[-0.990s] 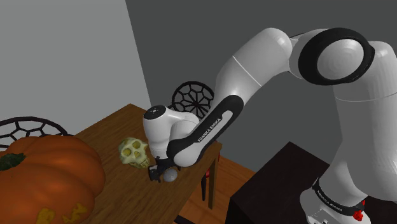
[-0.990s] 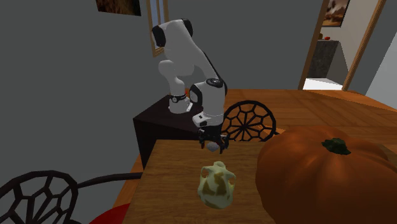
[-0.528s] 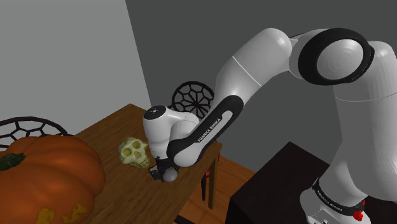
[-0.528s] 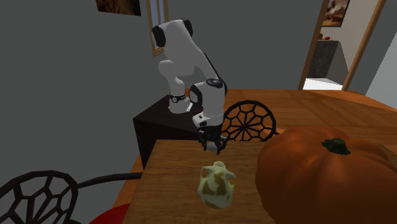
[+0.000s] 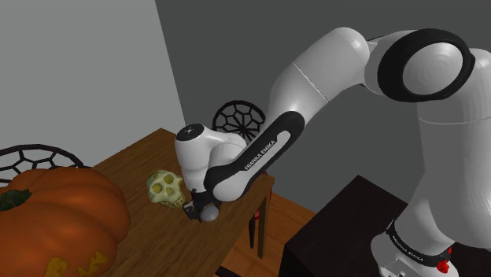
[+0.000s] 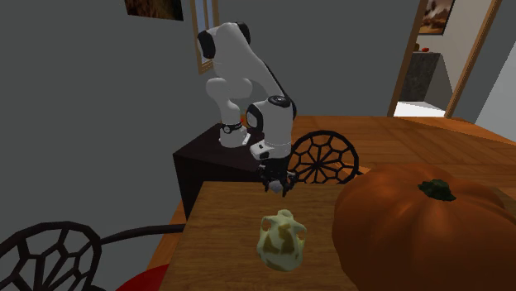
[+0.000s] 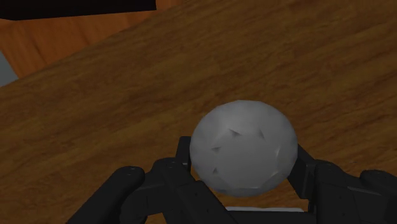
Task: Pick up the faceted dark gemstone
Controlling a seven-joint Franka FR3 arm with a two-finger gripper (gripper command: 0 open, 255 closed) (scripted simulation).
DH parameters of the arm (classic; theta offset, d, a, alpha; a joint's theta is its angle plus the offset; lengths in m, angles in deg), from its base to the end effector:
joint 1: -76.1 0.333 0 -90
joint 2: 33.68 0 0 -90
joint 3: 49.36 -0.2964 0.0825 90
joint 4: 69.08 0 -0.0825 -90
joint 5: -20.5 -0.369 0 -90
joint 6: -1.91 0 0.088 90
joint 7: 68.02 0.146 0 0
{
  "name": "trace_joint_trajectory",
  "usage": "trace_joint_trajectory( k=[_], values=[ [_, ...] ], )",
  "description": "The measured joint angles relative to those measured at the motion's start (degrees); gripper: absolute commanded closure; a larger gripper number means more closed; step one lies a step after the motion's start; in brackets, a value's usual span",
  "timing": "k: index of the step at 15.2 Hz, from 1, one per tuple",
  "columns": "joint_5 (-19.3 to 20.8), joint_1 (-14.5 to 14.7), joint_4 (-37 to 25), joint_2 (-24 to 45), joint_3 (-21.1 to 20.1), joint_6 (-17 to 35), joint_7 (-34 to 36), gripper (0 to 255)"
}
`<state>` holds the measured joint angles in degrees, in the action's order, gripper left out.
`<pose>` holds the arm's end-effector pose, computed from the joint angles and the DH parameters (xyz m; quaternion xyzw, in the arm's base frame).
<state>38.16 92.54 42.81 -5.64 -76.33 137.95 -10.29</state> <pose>0.4438 0.4022 0.2041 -0.9993 0.0369 0.0000 0.0018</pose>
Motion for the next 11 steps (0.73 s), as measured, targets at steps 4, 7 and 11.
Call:
trace_joint_trajectory(
  k=[4,7,11],
  values=[
    [-1.43,-0.72,-0.17,-2.2,-0.96,-2.17,-0.91,255],
    [-2.43,-1.03,-0.65,-3.63,-1.62,-3.95,-1.39,255],
    [-3.67,-1.71,-1.07,-5.46,-2.27,-5.97,-2.37,255]
  ],
)
